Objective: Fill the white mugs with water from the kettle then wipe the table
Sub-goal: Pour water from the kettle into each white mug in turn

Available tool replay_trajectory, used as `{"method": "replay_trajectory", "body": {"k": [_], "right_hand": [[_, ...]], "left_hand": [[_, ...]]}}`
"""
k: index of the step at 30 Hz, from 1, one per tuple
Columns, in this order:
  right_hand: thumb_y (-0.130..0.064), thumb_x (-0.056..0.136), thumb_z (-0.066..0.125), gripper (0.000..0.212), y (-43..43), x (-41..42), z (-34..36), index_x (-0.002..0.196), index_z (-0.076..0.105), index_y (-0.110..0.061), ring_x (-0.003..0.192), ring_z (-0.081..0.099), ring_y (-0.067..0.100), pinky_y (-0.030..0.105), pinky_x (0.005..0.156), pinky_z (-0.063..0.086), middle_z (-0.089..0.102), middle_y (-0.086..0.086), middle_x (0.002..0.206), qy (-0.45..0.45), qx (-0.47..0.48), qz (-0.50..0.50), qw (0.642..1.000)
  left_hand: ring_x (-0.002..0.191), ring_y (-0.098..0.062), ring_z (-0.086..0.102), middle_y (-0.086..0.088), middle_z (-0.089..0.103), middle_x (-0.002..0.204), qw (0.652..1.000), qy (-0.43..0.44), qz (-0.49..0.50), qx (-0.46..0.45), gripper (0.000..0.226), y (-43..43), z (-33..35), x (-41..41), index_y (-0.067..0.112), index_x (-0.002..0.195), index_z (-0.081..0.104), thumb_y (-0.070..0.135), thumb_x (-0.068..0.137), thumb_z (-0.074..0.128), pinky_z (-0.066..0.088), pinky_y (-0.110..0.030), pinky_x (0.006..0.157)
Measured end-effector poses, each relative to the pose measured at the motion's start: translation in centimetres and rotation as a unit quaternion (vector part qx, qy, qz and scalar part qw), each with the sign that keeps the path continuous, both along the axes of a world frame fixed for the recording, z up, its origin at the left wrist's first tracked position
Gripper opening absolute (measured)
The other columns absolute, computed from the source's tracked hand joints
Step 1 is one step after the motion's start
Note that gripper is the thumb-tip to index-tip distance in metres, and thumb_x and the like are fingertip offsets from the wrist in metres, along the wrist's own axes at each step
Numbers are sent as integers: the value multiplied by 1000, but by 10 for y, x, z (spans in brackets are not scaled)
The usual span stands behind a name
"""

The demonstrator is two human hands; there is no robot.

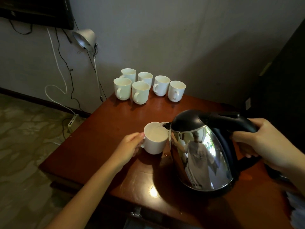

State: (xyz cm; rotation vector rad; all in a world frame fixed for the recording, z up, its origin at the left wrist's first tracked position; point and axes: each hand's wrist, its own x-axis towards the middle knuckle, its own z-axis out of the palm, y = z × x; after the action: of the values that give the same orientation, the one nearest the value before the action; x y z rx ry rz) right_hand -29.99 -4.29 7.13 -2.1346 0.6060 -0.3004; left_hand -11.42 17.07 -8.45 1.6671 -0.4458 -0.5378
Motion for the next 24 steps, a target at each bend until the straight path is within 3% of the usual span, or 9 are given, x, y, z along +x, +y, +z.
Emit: {"method": "replay_trajectory", "body": {"k": [13,18,24], "right_hand": [[5,77,61,16,0,4,-2,66,58,-5,35,38,21,24,37,32,41,13,40,1,-11,7,1000],[4,77,62,13,1,2,-2,68,58,-5,34,39,21,27,41,33,41,10,39,-1,-13,7,1000],[6,78,60,15,2,0,-2,68,58,-6,33,40,19,25,38,33,42,9,39,-3,-10,6,1000]], "left_hand": [[49,-8,27,2,31,61,1000,-1,1,-5,28,1,1,0,6,85,51,27,100,39,22,-21,46],[50,-8,28,4,32,59,1000,10,3,-6,31,0,1,-1,11,77,52,27,100,39,22,-23,48],[51,-9,28,4,32,59,1000,6,7,5,31,-1,0,0,7,85,54,30,100,39,22,-23,49]]}}
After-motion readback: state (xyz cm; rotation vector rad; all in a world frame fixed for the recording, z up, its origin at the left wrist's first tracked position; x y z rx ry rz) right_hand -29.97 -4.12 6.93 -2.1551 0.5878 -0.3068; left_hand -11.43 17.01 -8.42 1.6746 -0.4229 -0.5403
